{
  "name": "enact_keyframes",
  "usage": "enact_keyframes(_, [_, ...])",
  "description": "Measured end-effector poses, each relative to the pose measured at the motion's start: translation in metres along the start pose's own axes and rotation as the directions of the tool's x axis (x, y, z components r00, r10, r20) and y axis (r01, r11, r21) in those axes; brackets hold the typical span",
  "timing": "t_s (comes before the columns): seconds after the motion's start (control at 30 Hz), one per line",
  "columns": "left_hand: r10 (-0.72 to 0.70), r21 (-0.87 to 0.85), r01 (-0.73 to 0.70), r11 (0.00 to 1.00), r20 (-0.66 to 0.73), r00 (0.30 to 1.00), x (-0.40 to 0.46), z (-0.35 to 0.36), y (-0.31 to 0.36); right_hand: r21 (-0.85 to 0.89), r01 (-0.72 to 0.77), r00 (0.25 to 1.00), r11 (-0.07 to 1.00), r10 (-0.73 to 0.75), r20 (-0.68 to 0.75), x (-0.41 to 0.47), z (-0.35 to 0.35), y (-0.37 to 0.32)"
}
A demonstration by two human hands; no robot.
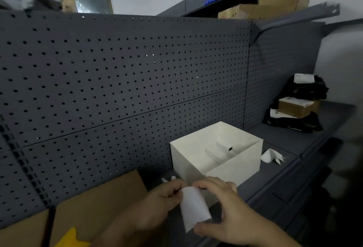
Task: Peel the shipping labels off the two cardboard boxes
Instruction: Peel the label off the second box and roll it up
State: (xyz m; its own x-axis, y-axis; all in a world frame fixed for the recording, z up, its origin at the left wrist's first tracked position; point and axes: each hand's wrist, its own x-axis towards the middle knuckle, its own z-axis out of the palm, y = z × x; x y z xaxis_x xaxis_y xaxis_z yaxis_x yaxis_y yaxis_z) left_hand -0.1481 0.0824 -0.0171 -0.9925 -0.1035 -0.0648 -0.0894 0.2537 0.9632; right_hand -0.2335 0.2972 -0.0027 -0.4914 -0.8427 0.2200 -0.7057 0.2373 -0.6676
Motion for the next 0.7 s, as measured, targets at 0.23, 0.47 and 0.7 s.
enact_keyframes(0.23, [0.047, 0.044, -0.051, 0.998, 0.094, 0.994, 0.023, -0.01, 0.001, 0.089, -0.081, 0.992, 0.993, 0.088, -0.085, 0.004, 0.005, 0.005])
enact_keyframes(0.47, [-0.043, 0.656, 0.123, 0.745, -0.137, 0.99, 0.069, -0.053, -0.017, 0.181, -0.2, 0.97, 0.963, 0.22, -0.102, 0.001, 0.009, 0.006])
enact_keyframes(0.7, [-0.197, 0.863, 0.19, 0.469, -0.108, 0.974, 0.107, -0.039, -0.039, 0.19, -0.263, 0.949, 0.946, 0.289, -0.127, 0.0, 0.02, 0.01])
